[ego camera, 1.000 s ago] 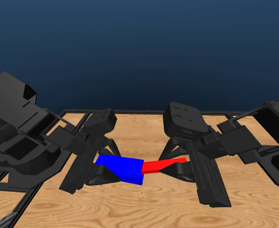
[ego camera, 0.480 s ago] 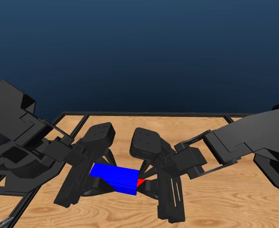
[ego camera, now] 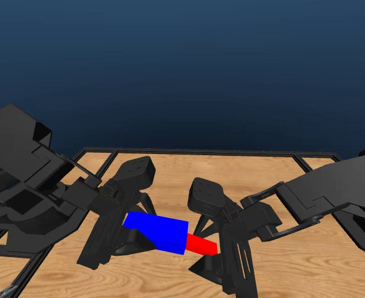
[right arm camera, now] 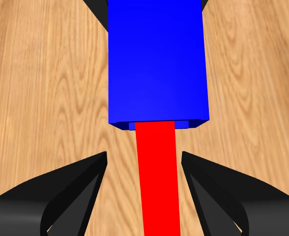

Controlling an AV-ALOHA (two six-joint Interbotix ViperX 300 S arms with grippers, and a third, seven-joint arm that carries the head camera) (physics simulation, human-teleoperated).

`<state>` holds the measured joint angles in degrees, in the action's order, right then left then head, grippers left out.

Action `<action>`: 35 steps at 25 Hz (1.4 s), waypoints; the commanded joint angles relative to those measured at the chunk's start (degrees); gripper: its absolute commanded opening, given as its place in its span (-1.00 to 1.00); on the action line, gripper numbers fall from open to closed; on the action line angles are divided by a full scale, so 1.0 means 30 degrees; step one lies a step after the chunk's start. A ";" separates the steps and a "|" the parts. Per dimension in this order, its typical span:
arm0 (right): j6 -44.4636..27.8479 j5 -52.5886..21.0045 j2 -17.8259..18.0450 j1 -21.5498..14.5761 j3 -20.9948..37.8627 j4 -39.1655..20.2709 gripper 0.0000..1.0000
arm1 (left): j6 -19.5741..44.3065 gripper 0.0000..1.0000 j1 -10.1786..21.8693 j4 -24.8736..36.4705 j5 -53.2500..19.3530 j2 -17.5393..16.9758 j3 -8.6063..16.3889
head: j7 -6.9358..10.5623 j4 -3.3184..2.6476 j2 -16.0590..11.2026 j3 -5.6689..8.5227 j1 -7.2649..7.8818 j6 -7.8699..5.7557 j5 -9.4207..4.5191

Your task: Insert peg into socket

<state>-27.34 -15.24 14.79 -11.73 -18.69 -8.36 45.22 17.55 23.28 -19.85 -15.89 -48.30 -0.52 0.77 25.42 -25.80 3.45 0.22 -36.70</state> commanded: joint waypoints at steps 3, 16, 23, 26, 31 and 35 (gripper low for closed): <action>-0.0269 0.1147 -0.1409 -0.0171 -0.1357 0.0484 1.00 | 0.0504 -1.00 -0.0420 0.0551 0.0946 -0.0748 0.0558 | -0.0003 0.0009 0.0297 0.0309 0.0021 -0.0003 0.0186; -0.1866 0.2977 -0.2033 0.0712 -0.5806 0.1352 -1.00 | 0.0837 -1.00 -0.0089 0.0825 0.0358 -0.0732 0.0295 | 0.0266 -0.0105 0.0312 0.0348 -0.0339 -0.0135 0.0120; -0.1209 0.2498 -0.2952 0.0563 -0.4490 0.0629 -1.00 | 0.0690 -1.00 -0.0207 0.0793 0.0117 -0.0165 0.0627 | 0.0233 -0.0125 0.0345 0.0343 -0.0489 -0.0092 0.0054; -0.0833 0.2225 -0.2783 0.0311 -0.3241 0.0237 -1.00 | 0.0904 -1.00 0.0194 0.0771 0.0757 -0.0579 0.0589 | 0.0247 -0.0128 0.0355 0.0335 -0.0515 -0.0079 0.0017; -0.0213 0.1925 -0.2054 0.0288 -0.1517 -0.0022 -1.00 | 0.0682 -1.00 -0.0175 0.0636 0.0656 -0.0418 0.1087 | 0.0320 -0.0123 0.0332 0.0343 -0.0521 -0.0033 0.0009; 0.0310 0.2007 -0.1525 0.0459 -0.0494 0.0044 -1.00 | 0.0605 -1.00 -0.0535 0.0553 0.1615 -0.0171 0.0764 | 0.0340 -0.0118 0.0302 0.0344 -0.0493 -0.0038 -0.0011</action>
<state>-27.47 -10.44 10.67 -10.62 -22.67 -8.30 47.18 16.61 24.78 -18.20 -15.68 -47.59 0.47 0.39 25.72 -25.80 1.93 0.09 -37.32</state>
